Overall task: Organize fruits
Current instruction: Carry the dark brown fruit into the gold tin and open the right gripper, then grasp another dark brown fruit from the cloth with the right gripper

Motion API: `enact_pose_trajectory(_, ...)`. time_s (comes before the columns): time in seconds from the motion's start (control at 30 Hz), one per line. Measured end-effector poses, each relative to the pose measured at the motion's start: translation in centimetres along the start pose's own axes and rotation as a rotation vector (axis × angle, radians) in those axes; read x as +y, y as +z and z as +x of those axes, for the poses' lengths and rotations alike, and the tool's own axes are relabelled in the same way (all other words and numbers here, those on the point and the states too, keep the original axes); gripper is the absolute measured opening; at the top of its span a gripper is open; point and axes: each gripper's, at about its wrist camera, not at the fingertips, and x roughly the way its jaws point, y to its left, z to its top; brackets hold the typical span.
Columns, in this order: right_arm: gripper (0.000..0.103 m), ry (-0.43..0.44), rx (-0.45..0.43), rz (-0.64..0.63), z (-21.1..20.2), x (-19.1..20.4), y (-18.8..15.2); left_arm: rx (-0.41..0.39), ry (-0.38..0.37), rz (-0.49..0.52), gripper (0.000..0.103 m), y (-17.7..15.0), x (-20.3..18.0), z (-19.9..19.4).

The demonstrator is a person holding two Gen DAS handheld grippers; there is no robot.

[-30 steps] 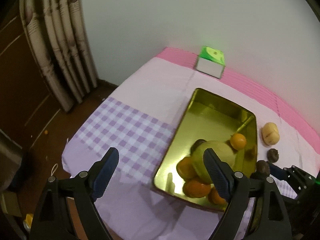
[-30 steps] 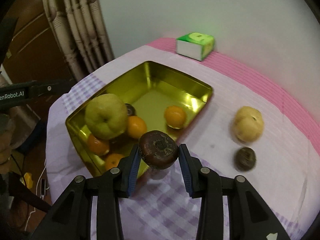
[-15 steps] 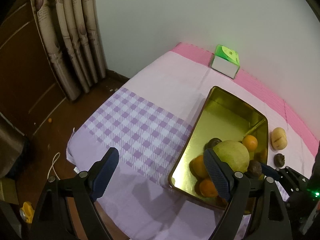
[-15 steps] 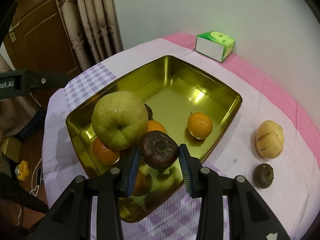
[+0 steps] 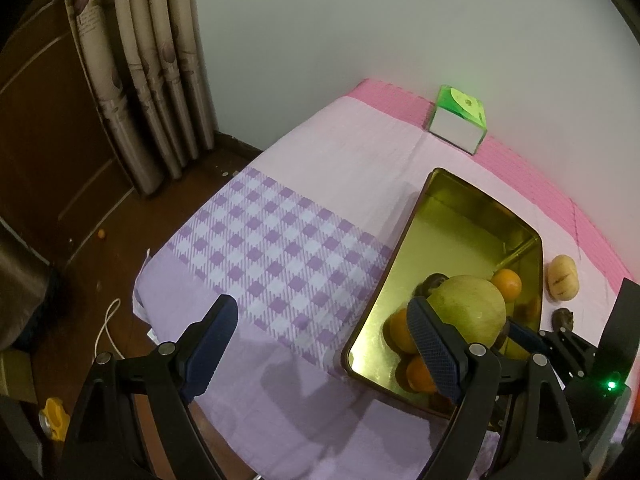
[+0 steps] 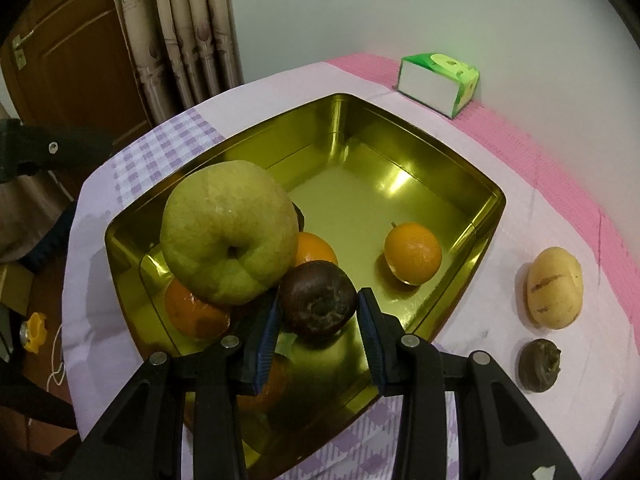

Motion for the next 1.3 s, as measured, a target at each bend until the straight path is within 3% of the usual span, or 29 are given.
enact_pose_trajectory(0.5, 0.036, -0.006, 0.008, -0.018, 0.3, 0.5, 0.1, 0.012, -0.004, 0.009, 0.086, -0.2, -0.3, 0.2)
enact_pose_trajectory(0.77, 0.038, 0.021, -0.018, 0.036, -1.1, -0.6, 0.0, 0.016, -0.003, 0.016, 0.086, -0.3, -0.6, 0.3)
enact_pose_trajectory(1.03, 0.044, 0.002, -0.087, 0.120, -4.3, -3.5, -0.8, 0.013, -0.004, 0.021, 0.086, -0.3, -0.7, 0.3)
enact_pose_trajectory(1.3, 0.046, -0.106, -0.080, 0.243, -5.8, -9.7, -3.5, 0.015, -0.005, 0.022, 0.086, -0.4, -0.7, 0.3)
